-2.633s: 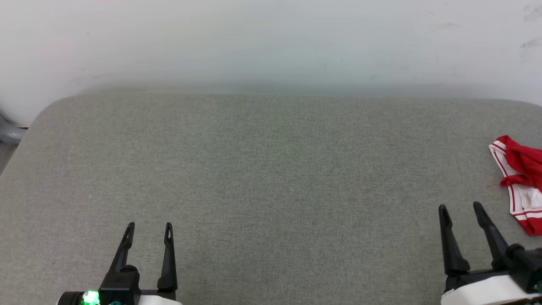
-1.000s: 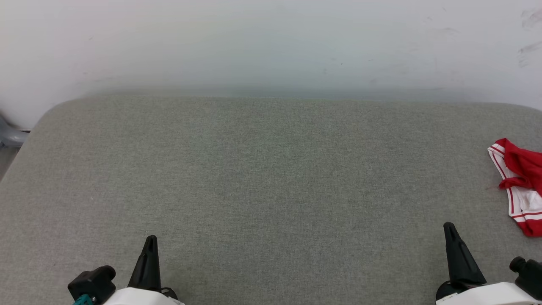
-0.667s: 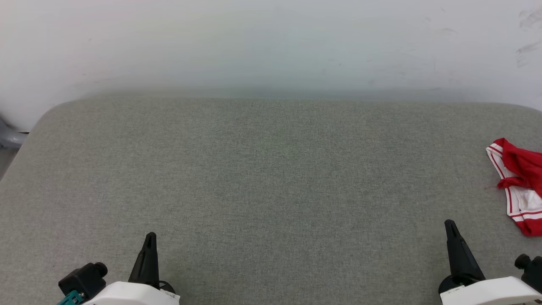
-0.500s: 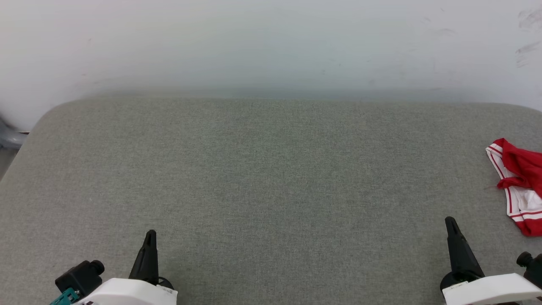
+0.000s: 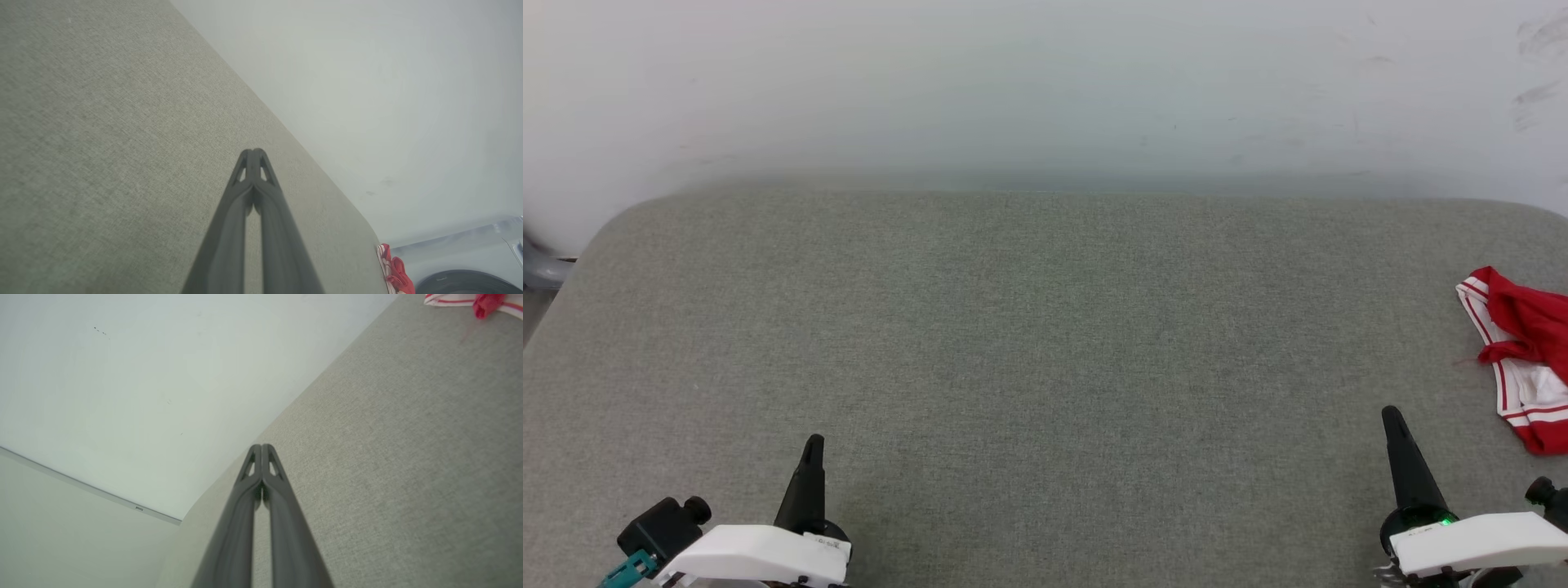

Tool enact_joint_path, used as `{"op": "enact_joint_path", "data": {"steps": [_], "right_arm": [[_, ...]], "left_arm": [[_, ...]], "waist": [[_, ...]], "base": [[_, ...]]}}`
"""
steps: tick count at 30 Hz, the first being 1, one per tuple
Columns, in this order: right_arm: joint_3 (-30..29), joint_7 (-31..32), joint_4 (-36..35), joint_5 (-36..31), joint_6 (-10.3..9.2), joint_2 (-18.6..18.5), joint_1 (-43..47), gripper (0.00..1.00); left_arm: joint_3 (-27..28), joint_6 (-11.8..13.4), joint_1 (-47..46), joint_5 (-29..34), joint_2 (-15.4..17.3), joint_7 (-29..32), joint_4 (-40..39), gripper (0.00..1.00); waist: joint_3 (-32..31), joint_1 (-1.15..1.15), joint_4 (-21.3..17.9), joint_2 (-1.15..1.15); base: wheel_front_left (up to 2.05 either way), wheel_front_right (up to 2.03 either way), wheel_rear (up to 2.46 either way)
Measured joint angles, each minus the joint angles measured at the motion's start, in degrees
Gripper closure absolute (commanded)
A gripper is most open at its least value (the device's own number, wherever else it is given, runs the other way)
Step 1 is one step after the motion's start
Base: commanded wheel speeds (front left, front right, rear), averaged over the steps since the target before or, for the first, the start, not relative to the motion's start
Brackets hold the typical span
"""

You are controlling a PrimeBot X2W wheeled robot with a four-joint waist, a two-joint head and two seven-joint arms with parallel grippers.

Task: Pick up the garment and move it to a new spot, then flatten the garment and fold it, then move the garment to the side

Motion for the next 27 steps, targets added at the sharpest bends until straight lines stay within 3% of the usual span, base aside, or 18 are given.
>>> {"op": "enact_joint_path", "data": {"steps": [27], "right_arm": [[-0.8, 3.9, 2.7, 16.9, 0.00, 0.0, -2.9, 1.00]], "left_arm": [[2.1, -2.4, -3.1, -18.0, -0.4, 4.2, 2.5, 1.00]], "waist": [[-0.4, 0.00, -0.5, 0.00]], "base": [[0.00, 0.00, 0.00]]}}
